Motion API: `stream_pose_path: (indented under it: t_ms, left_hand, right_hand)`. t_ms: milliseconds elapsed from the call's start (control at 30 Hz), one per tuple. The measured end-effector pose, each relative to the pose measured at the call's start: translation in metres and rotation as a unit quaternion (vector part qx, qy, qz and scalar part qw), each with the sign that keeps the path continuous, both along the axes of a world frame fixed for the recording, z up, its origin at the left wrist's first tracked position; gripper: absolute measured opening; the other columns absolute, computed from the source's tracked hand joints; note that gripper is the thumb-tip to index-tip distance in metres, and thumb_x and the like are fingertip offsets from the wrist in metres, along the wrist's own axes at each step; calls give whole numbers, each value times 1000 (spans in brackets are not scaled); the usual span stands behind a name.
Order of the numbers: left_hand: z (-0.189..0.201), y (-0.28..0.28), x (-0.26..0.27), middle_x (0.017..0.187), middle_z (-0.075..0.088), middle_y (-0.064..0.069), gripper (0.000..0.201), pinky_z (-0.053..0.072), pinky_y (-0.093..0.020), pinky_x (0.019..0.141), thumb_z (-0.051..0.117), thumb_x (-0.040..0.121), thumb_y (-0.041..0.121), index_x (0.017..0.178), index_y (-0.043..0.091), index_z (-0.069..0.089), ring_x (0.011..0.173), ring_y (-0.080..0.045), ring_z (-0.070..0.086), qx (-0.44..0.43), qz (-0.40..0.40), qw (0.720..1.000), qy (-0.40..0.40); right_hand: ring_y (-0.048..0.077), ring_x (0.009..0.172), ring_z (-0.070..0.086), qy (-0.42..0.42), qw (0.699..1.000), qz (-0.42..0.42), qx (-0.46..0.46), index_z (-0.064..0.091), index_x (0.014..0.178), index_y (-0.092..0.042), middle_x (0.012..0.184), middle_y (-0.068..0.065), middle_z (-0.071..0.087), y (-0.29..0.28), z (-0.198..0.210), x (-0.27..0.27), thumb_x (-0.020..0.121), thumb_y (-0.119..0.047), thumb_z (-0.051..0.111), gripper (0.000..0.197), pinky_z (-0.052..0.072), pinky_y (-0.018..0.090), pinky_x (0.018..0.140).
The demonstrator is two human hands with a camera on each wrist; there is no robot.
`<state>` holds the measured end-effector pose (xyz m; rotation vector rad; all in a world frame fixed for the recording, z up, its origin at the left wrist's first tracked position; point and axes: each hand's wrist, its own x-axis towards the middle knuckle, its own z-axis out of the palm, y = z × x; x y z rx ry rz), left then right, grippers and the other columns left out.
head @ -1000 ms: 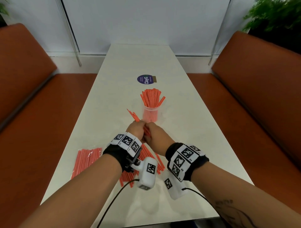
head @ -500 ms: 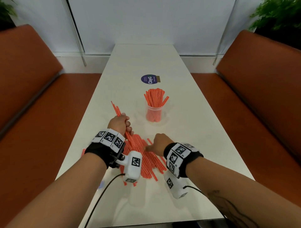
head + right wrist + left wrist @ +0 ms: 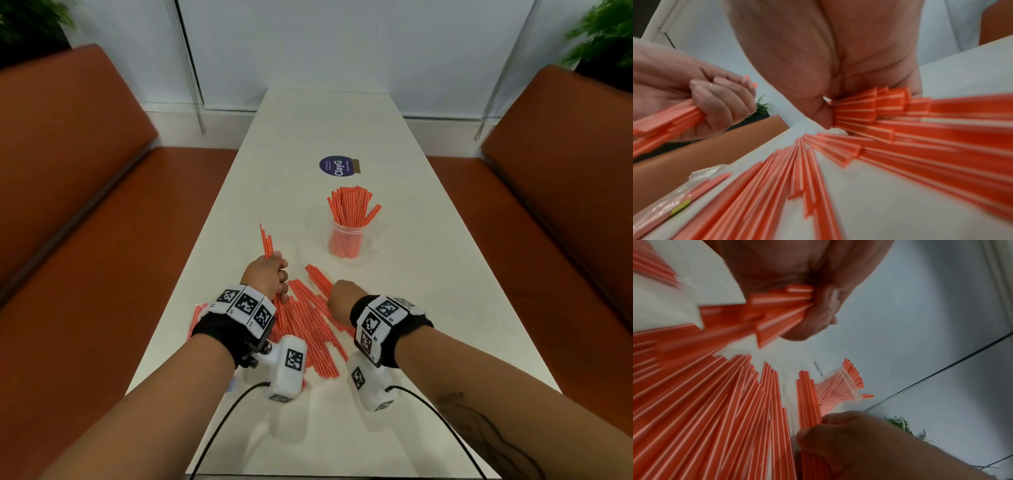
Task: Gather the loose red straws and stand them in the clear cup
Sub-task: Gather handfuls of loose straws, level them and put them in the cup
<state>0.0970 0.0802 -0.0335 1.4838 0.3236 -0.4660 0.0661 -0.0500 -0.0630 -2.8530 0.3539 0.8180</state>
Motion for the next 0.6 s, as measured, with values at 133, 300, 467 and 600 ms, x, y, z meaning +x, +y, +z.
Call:
stream_pose_path:
  t_ms: [133, 300, 467, 600]
  left_hand:
    - [0, -5, 2, 56, 31, -1, 30, 28, -19, 41, 36, 98, 25, 71, 13, 44, 21, -6, 26, 7, -15, 1000, 15]
    - [0, -17, -2, 56, 32, -1, 31, 29, -20, 41, 36, 97, 26, 72, 12, 45, 23, -7, 27, 17, -37, 999, 2]
    - [5, -24, -5, 55, 33, -1, 28, 28, -14, 32, 46, 95, 27, 73, 10, 48, 23, -6, 28, 30, -56, 998, -16]
    - [9, -31, -9, 54, 34, -1, 25, 28, -14, 32, 56, 89, 27, 74, 9, 50, 30, -8, 31, 53, -74, 995, -41]
  right_hand:
    - [11, 54, 26, -70, 994, -38, 69, 41, 65, -8, 64, 3, 28, -8, 2, -6, 98, -2, 33, 34, 31, 19, 56]
    - [12, 56, 39, -127, 942, -183, 253, 36, 96, -16, 68, 1, 38, -22, 7, -9, 93, -3, 41, 14, 37, 21, 52]
    - [12, 53, 37, -207, 852, -249, 412, 35, 95, -15, 66, 1, 37, -36, 29, -17, 99, -16, 36, 4, 36, 23, 48]
    - [11, 48, 29, -283, 791, -254, 478, 41, 76, -18, 62, -1, 33, -48, 49, -18, 95, -33, 49, 25, 31, 25, 45]
